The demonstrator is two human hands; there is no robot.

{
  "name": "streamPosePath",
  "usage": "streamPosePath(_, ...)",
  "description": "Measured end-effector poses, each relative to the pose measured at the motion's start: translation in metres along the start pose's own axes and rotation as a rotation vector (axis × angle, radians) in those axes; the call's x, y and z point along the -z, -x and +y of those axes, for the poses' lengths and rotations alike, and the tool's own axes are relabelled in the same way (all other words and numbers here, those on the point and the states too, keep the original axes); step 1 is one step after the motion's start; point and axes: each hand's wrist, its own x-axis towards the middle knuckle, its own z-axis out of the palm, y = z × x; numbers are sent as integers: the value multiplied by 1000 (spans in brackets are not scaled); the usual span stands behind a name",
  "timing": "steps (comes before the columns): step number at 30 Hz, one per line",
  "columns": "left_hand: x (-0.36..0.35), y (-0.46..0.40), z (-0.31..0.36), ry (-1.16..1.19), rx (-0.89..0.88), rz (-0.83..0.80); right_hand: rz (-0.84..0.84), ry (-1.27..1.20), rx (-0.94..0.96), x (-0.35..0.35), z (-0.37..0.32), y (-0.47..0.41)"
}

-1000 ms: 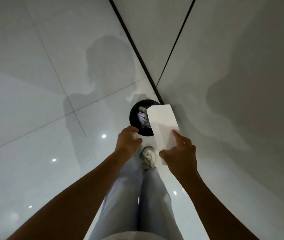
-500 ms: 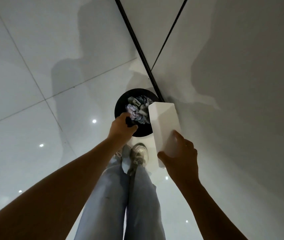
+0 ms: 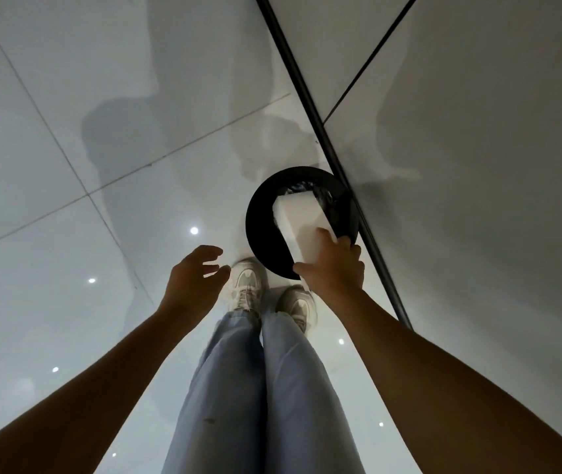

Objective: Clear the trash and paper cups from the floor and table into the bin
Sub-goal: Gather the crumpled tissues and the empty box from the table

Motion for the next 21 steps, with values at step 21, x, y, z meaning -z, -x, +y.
streamPosePath(21, 92, 132, 27, 223, -7, 153, 53, 41, 258, 91, -41, 132)
